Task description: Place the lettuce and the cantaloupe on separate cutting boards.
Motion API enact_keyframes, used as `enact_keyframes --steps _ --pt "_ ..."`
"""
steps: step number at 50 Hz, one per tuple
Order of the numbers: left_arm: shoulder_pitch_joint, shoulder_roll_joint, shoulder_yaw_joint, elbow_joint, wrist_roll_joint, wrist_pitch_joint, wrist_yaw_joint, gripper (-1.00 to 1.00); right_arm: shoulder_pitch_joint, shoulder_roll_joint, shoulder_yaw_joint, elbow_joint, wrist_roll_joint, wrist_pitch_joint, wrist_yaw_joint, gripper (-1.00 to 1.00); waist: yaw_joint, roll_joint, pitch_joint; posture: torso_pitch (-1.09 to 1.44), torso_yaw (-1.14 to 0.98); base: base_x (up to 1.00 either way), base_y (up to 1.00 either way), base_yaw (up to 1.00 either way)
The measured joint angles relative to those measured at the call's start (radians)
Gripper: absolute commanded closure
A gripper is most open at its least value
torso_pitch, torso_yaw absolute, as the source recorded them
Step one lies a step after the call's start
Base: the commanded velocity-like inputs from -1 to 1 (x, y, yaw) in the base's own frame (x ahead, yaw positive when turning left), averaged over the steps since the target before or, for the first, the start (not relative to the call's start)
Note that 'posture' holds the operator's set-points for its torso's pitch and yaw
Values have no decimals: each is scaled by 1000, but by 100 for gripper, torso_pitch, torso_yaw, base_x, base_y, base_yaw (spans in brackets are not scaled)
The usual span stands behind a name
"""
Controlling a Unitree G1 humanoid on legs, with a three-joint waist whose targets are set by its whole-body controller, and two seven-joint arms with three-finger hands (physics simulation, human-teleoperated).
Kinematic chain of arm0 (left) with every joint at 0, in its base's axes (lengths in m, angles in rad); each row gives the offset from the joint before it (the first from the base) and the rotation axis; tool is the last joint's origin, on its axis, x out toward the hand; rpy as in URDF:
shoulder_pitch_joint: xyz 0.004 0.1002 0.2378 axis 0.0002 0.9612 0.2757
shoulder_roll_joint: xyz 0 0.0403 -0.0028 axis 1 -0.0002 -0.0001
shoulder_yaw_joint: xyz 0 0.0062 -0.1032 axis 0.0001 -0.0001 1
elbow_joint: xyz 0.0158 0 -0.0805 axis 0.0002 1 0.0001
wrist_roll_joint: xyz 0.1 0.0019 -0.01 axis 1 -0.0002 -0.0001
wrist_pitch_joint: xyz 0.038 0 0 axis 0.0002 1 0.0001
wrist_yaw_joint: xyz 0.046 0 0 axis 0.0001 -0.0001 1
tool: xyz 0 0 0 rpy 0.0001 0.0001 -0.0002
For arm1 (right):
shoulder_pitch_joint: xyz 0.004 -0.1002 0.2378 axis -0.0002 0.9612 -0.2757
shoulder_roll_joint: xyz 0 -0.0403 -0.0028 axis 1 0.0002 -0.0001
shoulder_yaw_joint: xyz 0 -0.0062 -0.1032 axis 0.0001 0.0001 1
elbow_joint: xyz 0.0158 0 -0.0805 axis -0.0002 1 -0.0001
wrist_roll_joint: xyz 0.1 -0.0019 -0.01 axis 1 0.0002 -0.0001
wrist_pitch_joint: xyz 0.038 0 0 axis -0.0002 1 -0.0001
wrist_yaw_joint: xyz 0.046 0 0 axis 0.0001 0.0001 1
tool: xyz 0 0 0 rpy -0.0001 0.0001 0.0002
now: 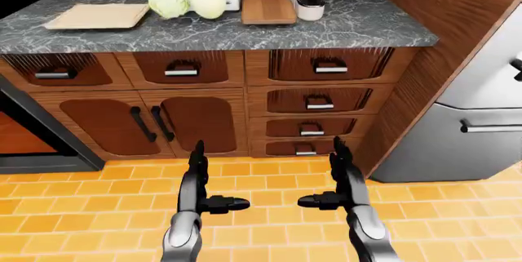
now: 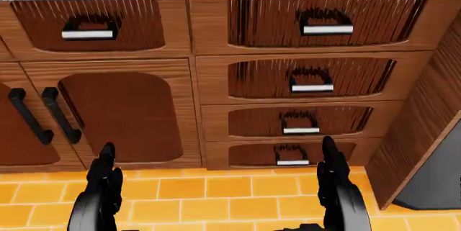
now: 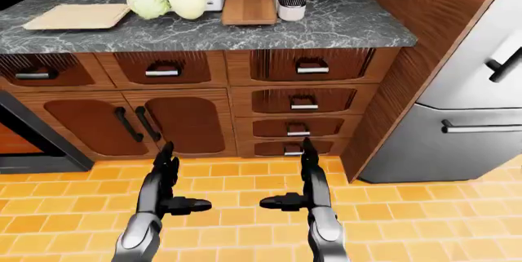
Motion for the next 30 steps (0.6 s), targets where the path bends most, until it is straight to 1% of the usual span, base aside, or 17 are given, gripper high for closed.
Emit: enact_keyframes --steps 1,3,5,7,12,17,20,24,30 --pt "10 6 -2 -33 2 3 -3 -100 -1 2 -3 -20 11 4 4 -100 -3 -4 -10 0 0 0 0 0" --pt "7 9 1 -118 1 -6 -14 -100 -16 -1 -19 -79 38 -6 8 -100 8 -3 -59 0 0 0 0 0" --pt "-4 8 7 -135 -1 -17 -20 -100 -21 -3 -22 -87 48 -18 7 -100 10 -9 -42 0 0 0 0 0" --pt "-3 11 8 -126 4 -12 -23 -100 -13 -4 -19 -92 53 -7 7 -100 9 -7 -55 0 0 0 0 0" --pt "-24 16 15 -116 9 30 -31 -100 -13 -9 -24 -126 54 35 4 -100 10 -3 -55 0 0 0 0 0" --pt "-60 34 37 -169 14 81 -37 -100 -28 -14 -18 -191 38 73 2 -100 7 -4 -62 0 0 0 0 0" --pt "-96 48 57 -214 20 115 -37 -100 -64 -18 -24 -243 30 121 1 -100 7 -3 -68 0 0 0 0 0" --pt "-149 61 66 -253 29 168 -41 -100 -123 -27 -34 -281 28 162 -5 -100 10 -2 -77 0 0 0 0 0" --pt "-273 94 78 -314 39 285 -49 -100 -203 -51 -50 -344 31 259 -6 -100 9 -3 -71 0 0 0 0 0"
